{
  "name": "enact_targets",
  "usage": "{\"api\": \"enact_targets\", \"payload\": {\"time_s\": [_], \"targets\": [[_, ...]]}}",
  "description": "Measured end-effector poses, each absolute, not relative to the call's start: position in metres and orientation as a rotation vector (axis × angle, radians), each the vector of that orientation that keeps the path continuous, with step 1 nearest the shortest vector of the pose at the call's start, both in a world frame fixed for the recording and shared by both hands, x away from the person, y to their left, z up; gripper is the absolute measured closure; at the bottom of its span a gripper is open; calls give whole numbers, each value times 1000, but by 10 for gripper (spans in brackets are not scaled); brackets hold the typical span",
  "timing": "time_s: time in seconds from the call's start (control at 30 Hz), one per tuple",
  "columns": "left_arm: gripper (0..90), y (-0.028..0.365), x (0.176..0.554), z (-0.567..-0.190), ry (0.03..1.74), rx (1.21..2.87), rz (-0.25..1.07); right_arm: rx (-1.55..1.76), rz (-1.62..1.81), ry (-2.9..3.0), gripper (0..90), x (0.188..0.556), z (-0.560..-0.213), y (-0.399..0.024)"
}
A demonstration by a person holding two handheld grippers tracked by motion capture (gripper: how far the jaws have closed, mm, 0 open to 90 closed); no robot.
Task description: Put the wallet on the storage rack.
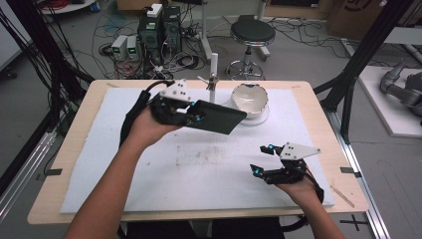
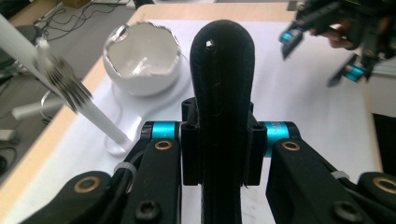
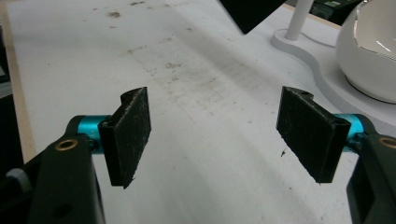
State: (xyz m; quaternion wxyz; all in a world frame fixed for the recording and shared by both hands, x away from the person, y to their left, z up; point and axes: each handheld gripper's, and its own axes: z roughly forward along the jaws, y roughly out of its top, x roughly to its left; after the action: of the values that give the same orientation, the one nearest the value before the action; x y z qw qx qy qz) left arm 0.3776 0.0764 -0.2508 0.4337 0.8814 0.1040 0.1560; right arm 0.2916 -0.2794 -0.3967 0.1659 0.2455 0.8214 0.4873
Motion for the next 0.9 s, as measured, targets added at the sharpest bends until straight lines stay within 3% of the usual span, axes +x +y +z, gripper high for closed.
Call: {"api": "enact_targets", "payload": {"time_s": [0.33, 0.9], "targets": [[747, 23, 427, -232, 287, 2260, 454, 738, 1408, 2316, 267, 294, -400, -289], [746, -27, 488, -256, 367, 2321, 451, 716, 1407, 2334, 267, 293, -401, -286]]}}
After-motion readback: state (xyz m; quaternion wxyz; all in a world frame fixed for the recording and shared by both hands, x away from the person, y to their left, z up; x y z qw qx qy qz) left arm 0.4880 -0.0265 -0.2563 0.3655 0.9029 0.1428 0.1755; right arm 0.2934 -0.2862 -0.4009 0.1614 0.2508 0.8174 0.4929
